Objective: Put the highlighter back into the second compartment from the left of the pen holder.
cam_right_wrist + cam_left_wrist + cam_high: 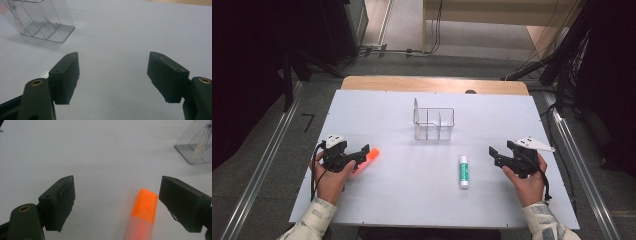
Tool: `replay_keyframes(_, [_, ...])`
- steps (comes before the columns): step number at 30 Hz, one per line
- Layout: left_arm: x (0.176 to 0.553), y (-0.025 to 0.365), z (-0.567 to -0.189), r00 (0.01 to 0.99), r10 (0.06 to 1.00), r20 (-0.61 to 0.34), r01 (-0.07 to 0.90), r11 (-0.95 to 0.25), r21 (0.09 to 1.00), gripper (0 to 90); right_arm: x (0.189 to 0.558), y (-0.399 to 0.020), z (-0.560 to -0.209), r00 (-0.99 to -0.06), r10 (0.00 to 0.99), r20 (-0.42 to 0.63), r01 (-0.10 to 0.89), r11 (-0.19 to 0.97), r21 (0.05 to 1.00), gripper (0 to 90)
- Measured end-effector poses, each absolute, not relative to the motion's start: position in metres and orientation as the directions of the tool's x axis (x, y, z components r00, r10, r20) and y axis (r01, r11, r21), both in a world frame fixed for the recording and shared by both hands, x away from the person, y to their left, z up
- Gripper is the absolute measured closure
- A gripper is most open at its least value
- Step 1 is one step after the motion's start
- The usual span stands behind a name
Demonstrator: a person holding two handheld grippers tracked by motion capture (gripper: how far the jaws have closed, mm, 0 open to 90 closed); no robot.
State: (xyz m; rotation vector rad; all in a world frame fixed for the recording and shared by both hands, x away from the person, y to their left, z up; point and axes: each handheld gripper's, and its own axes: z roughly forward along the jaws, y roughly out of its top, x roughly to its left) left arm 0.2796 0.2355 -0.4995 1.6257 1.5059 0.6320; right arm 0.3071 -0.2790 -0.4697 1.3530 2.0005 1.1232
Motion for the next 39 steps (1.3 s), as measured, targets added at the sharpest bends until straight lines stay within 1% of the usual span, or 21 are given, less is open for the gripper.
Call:
replay_keyframes(14, [0.281, 0.222, -0.504, 0.242, 0.966, -0.086, 0.57, -0.07, 0.818, 16.0, 0.307, -0.279, -0.469, -0.397, 0.916, 0.062, 0.526, 0.172, 0.833, 24.7])
replay_keyframes(27, [0.286, 0.214, -0.512, 0.278, 0.96, -0.032, 0.592, -0.146, 0.793, 17.7, 0.307, -0.278, -0.47, -0.399, 0.915, 0.065, 0.526, 0.17, 0.833, 24.7])
replay_keyframes(36, [0.287, 0.211, -0.515, 0.294, 0.956, -0.023, 0.609, -0.169, 0.775, 18.0, 0.307, -0.278, -0.47, -0.4, 0.914, 0.066, 0.526, 0.169, 0.834, 24.7])
replay_keyframes(39, [0.288, 0.21, -0.517, 0.298, 0.954, -0.016, 0.617, -0.18, 0.766, 19.4, 0.307, -0.278, -0.47, -0.402, 0.913, 0.066, 0.525, 0.17, 0.834, 24.7])
